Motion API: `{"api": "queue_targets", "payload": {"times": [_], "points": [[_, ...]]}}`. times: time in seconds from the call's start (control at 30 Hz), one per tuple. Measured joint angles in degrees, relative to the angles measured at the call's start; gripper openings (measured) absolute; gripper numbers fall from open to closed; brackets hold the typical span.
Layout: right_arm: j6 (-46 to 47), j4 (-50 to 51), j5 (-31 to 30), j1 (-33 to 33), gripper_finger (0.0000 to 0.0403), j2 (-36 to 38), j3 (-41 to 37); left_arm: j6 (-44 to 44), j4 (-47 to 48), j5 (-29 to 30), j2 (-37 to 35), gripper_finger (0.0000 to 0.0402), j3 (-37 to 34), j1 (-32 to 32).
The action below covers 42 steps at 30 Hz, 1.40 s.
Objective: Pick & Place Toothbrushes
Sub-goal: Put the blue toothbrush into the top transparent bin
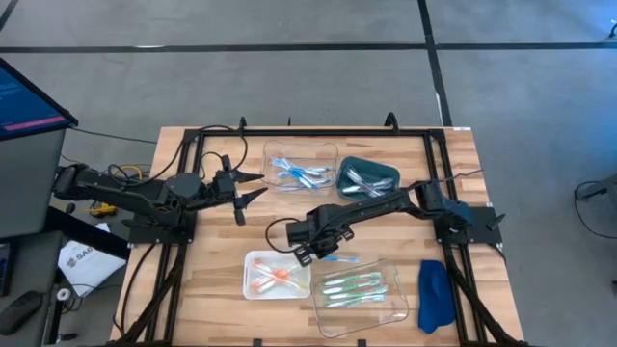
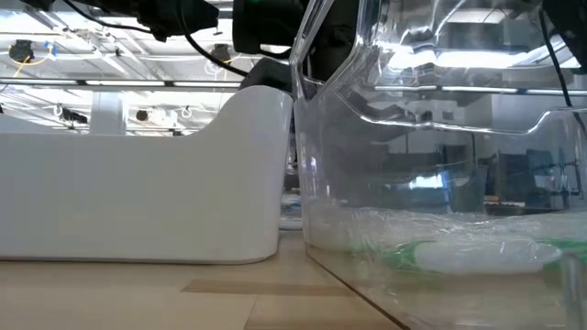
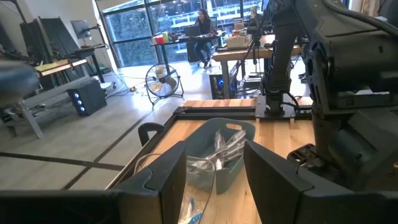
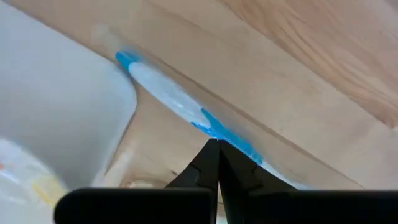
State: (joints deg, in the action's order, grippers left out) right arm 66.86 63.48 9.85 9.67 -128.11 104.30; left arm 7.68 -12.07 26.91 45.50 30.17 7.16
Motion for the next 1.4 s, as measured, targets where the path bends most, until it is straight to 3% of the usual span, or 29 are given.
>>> {"api": "queue_targets", "payload": {"times": [0.13, 0.33, 0.57, 0.9, 1.2, 1.4], "points": [[-3.0, 0.4, 0.2, 0.0, 0.0, 0.0, 0.9, 0.0, 0.0, 0.0, 0.0, 0.0153, 0.0, 0.0], [-22.8, 7.9, 0.7, 0.1, 0.0, -0.1, 5.4, 0.0, 0.0, 0.0, 0.0, 0.0153, 0.0, 0.0], [-33.8, 12.4, -1.5, 0.7, 0.0, 0.0, 8.8, 0.0, 0.1, 0.0, 0.0, 0.0153, 0.0, 0.0], [-40.5, 13.3, -7.2, 5.2, 0.0, 0.0, 8.8, 0.5, 0.0, 0.0, 0.0, 0.0153, 0.0, 0.0], [-40.5, 12.8, -20.6, 10.4, 0.0, 0.4, 8.8, 0.7, 0.0, 0.0, 0.0, 0.0153, 0.0, 0.0], [-41.9, 8.8, -25.6, 12.0, 0.0, 3.8, 8.7, 0.7, -0.2, 0.0, 0.0, 0.0153, 0.0, 0.0]]}}
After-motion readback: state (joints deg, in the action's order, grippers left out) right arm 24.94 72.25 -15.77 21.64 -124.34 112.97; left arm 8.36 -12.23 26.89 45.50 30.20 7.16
